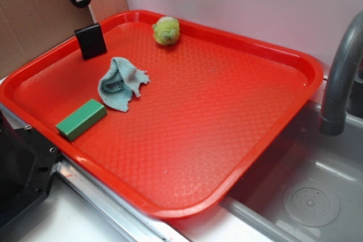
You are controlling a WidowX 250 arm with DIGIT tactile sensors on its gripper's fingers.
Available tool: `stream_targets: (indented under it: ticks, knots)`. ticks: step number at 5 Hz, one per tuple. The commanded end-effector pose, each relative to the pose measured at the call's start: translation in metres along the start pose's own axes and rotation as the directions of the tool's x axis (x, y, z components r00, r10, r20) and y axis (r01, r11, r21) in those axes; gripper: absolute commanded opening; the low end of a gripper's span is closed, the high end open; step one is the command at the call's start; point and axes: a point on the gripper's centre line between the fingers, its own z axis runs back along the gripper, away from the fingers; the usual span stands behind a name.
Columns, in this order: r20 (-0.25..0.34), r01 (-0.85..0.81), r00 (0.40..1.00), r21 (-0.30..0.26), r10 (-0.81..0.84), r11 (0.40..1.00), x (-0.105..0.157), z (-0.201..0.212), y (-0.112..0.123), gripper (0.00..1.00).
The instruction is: Grab the black box.
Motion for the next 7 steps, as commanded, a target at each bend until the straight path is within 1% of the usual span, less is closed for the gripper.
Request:
stream_targets:
  ticks: [1,2,3,5,6,7]
  knots:
    - [0.012,0.029,0.999,0.065,-0.029,0.998,0.017,0.006,0.021,1.0]
    - [0.017,0.035,0.999,0.099,-0.037,0.995,0.025,0.005,0.028,1.0]
    - [0.01,0.031,0.999,0.148,-0.033,0.989,0.025,0.007,0.034,1.0]
    - [-0.03,0.043,0.999,0.154,-0.039,0.987,0.02,-0.014,0.036,1.0]
    - [-0.028,0.069,0.997,0.16,-0.065,0.985,0.027,-0.025,0.034,1.0]
    - [-0.028,0.085,0.996,0.146,-0.082,0.986,0.025,-0.052,0.039,1.0]
